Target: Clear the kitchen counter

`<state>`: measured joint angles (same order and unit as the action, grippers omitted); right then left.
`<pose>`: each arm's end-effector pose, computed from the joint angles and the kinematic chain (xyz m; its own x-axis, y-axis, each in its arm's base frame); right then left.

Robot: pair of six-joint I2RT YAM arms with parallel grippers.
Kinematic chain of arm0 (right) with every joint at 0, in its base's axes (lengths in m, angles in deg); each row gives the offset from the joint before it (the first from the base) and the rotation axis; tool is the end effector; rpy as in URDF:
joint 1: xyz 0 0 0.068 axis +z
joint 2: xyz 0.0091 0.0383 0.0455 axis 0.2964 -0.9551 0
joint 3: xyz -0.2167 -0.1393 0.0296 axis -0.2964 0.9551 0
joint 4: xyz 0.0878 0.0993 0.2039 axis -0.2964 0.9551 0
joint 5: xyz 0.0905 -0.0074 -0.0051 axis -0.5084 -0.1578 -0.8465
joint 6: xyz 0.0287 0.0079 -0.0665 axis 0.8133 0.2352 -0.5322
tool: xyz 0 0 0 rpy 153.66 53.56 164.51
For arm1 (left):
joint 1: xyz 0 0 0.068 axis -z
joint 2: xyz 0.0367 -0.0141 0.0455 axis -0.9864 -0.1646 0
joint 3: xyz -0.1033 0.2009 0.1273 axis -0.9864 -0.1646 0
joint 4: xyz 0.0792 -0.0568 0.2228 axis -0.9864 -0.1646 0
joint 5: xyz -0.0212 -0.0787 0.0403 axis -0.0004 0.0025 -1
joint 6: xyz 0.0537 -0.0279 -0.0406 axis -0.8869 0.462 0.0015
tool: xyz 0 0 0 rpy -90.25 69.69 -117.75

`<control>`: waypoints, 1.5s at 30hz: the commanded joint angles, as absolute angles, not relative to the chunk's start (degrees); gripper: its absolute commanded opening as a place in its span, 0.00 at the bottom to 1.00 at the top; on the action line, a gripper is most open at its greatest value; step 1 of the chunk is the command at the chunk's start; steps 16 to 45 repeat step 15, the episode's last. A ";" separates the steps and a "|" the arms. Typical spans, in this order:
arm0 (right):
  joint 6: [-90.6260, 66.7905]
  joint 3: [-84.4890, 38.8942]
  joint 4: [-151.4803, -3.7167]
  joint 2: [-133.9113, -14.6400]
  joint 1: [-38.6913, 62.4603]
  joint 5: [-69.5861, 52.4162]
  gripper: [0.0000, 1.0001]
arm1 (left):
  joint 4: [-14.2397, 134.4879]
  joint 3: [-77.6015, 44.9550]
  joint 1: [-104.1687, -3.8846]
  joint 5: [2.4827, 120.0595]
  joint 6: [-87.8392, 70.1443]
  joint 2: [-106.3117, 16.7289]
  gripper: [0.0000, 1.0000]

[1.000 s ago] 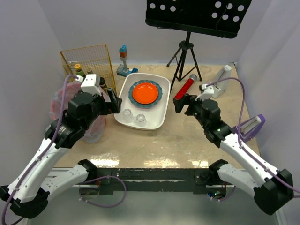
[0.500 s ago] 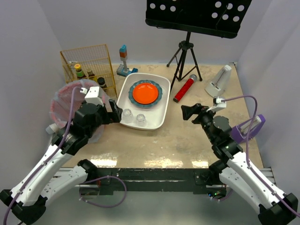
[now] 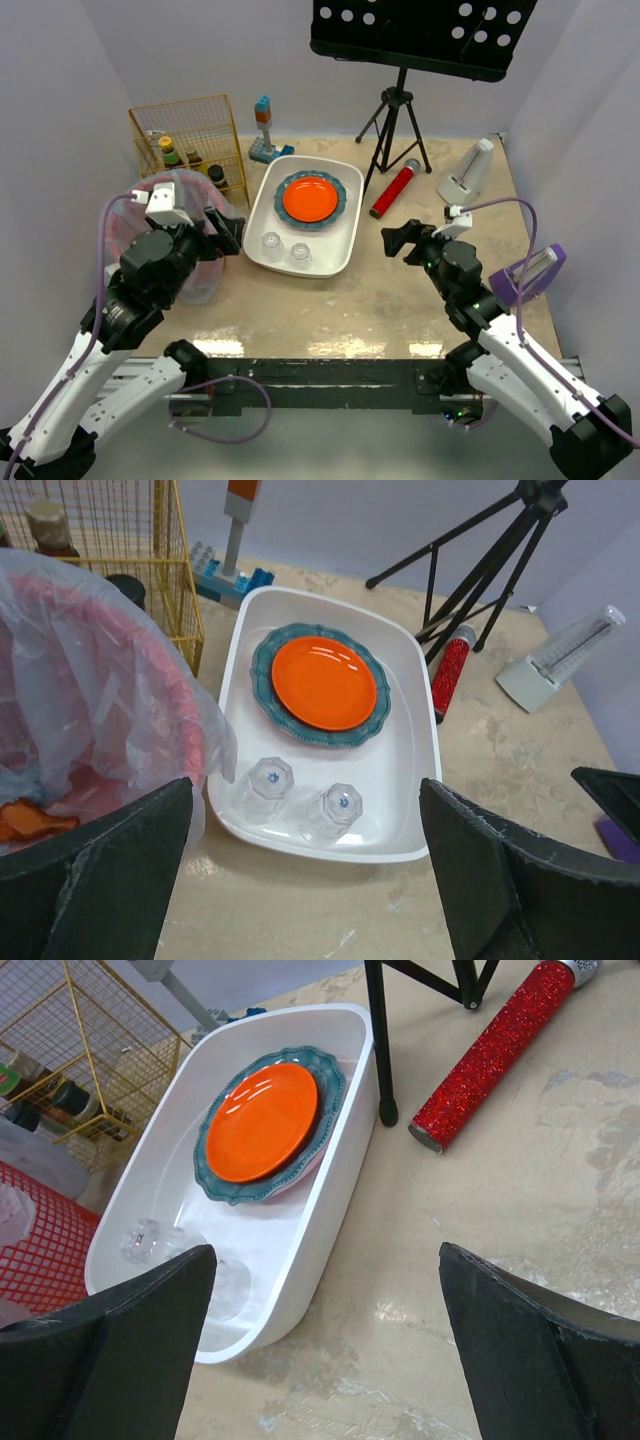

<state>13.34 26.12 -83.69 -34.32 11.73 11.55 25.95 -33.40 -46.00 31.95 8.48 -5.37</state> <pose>0.1783 0.0838 0.2594 -0.2667 0.4450 -0.8549 -0.1702 0.8514 0.4962 0.1262 -0.0605 0.3615 -0.2780 -0.3562 -0.8921 0.1211 0.9083 -0.4005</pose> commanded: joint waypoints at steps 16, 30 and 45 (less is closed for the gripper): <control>16.51 25.15 -84.61 -34.41 11.76 12.06 0.98 | 29.02 -31.89 -46.16 31.30 4.98 -4.28 1.00; 16.51 25.15 -84.61 -34.41 11.76 12.06 0.98 | 29.02 -31.89 -46.16 31.30 4.98 -4.28 1.00; 16.51 25.15 -84.61 -34.41 11.76 12.06 0.98 | 29.02 -31.89 -46.16 31.30 4.98 -4.28 1.00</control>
